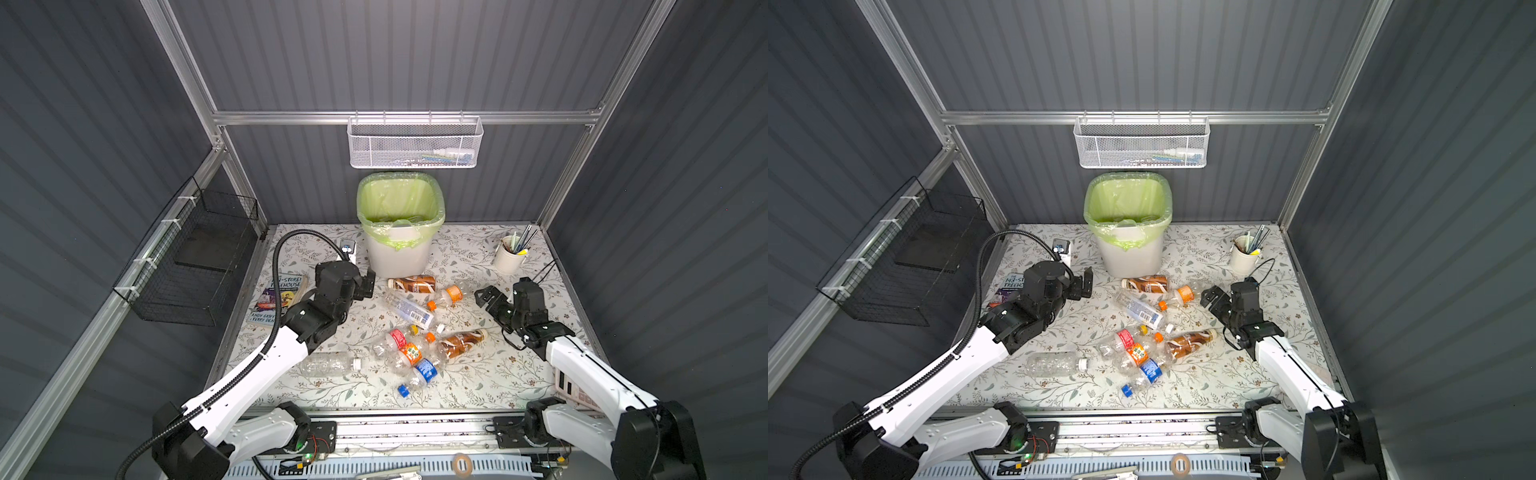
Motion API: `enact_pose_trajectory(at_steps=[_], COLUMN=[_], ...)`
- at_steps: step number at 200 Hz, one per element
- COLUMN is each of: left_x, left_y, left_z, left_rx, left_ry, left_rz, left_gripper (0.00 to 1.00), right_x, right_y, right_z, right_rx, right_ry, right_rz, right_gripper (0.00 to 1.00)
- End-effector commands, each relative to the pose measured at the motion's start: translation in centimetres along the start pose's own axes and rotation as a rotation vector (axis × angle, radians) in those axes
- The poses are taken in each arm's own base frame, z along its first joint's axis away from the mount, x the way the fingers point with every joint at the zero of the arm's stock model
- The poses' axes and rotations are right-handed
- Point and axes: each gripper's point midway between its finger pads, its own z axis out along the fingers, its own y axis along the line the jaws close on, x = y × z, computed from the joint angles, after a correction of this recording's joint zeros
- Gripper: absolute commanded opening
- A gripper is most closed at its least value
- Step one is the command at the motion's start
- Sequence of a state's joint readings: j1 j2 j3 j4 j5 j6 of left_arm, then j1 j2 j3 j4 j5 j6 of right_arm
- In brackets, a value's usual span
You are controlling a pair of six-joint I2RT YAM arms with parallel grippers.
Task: Throw the plastic bottles in the bin
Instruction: 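Withdraw the left arm while the right gripper reaches to the orange-label bottle, then close the right gripper on the clear orange-label bottle beside the bin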
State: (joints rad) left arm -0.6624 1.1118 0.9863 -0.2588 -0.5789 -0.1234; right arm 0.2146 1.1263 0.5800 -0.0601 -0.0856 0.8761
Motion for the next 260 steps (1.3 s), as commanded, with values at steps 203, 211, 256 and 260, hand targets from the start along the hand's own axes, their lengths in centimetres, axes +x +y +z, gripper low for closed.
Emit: enact_pose_trajectory(at_steps=[203,211,256,260], left_x=[9.8,9.8,9.8,9.7], left_y=[4.7,4.8,4.6,4.6], left_z=[2.3,2.3,2.3,2.3], left_rx=[-0.083,-0.085,-0.077,-0.077], left_ry=[0.195,0.195,0.201,0.200], left_rz=[-0.153,-0.153,-0.158,-0.157], left_gripper=[1.00,1.00,1.00,1.00], right_x=[3.9,4.0,3.5,3.4], right_y=[1.7,1.6,0.5,0.4], right_z=[11.5,11.6,12.2,12.2], right_rx=[0.240,0.244,0.269,0.270], right_ry=[0.162,0.163,0.127,0.124], right_rz=[0.053,0.052,0.084,0.088], right_gripper=[0.81,0.80,0.71,0.69])
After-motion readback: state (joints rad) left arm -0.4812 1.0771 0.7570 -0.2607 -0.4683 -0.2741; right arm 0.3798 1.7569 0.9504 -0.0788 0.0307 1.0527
